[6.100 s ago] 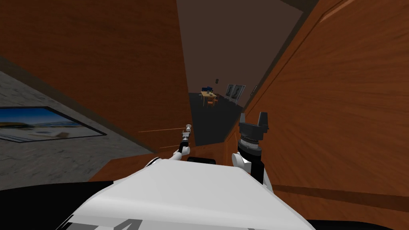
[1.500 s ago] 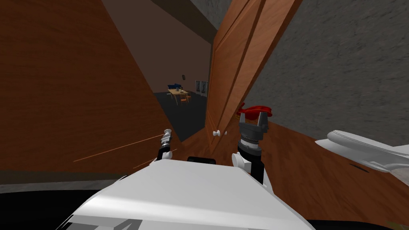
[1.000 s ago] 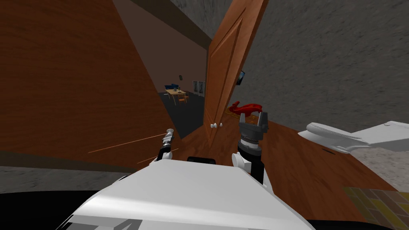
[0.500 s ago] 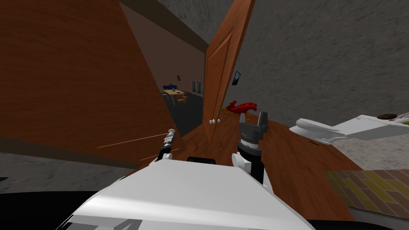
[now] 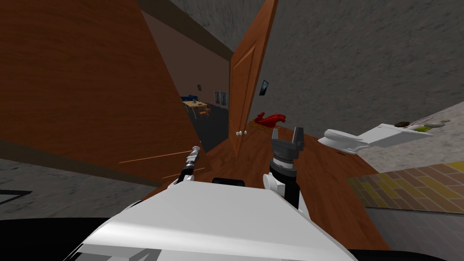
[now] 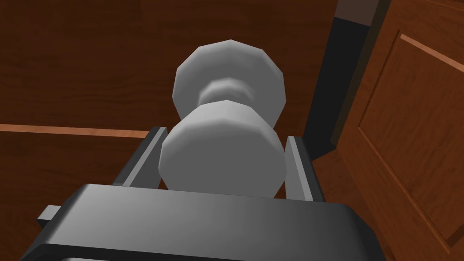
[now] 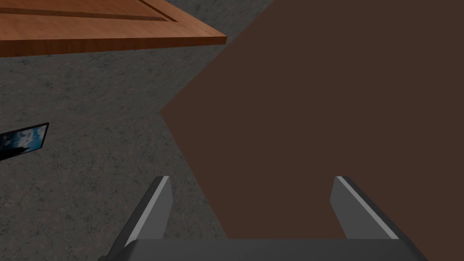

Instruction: Pull the door open

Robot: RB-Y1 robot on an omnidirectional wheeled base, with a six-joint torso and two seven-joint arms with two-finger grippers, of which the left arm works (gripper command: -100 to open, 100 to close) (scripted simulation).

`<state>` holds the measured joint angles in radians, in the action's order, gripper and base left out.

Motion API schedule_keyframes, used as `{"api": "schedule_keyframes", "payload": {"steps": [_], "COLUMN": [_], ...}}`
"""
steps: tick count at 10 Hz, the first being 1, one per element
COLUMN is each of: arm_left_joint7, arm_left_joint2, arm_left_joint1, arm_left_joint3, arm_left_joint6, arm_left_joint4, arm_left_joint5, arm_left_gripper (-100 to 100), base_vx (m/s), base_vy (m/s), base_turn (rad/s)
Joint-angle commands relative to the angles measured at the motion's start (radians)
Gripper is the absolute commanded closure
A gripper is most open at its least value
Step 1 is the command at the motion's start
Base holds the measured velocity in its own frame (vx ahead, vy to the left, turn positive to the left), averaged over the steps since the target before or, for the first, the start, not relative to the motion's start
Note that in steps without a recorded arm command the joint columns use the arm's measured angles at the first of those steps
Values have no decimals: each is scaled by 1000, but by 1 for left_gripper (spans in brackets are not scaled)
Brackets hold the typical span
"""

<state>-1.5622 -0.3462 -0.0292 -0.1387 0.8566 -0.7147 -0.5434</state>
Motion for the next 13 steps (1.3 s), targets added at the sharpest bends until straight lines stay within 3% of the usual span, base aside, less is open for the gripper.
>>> {"api": "schedule_keyframes", "payload": {"steps": [1, 3, 4, 5, 13], "arm_left_joint7": [-22, -39, -33, -56, -148], "arm_left_joint2": [-16, -27, -23, -38, -105], "arm_left_joint1": [-14, -21, -17, -31, -79], "arm_left_joint3": [-21, -39, -34, -57, -143], "arm_left_joint6": [5, 9, 6, 19, 79], "arm_left_joint4": [-18, -25, -18, -23, -49], "arm_left_joint5": [11, 20, 17, 29, 73], "arm_left_gripper": [100, 100, 100, 100, 100], "base_vx": [-230, -225, -101, -149, -197], "base_vy": [-6, 9, 4, -11, 42], "base_turn": [-85, -62, -21, -81, -78]}}
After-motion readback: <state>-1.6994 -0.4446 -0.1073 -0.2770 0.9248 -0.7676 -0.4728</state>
